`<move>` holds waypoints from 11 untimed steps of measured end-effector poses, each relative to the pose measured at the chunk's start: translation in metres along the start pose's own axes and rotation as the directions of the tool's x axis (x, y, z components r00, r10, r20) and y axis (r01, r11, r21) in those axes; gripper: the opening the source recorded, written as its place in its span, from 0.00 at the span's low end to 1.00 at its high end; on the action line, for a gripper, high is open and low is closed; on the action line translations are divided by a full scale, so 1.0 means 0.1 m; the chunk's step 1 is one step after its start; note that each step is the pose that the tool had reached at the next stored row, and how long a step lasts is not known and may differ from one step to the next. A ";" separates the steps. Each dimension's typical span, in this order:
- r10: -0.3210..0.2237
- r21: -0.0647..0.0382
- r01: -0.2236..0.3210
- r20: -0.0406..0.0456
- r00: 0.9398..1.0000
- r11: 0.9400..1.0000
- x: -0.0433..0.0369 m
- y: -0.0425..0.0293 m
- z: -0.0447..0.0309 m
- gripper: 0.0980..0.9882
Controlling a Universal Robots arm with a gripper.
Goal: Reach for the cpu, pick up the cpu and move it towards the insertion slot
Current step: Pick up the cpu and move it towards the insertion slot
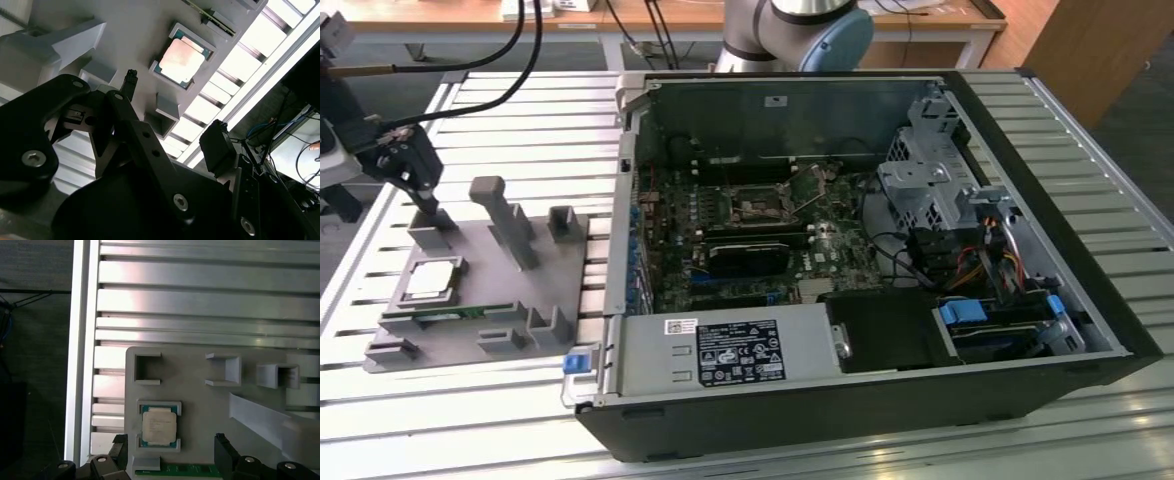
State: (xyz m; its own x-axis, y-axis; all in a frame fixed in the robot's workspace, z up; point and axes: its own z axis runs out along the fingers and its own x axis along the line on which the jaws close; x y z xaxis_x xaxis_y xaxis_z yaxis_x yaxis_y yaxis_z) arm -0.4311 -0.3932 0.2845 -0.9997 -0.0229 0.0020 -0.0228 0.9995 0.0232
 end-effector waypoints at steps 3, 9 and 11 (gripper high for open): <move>0.000 0.000 0.000 0.000 1.000 1.000 0.000 0.000 0.015 0.76; 0.000 0.000 0.000 0.000 1.000 1.000 0.000 -0.001 0.057 0.76; 0.000 0.000 0.000 0.000 1.000 1.000 0.000 -0.002 0.075 0.76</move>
State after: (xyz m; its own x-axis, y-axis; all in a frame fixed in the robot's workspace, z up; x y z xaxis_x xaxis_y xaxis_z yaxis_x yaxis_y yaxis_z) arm -0.4311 -0.3932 0.2770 -0.9997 -0.0228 0.0020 -0.0228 0.9995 0.0232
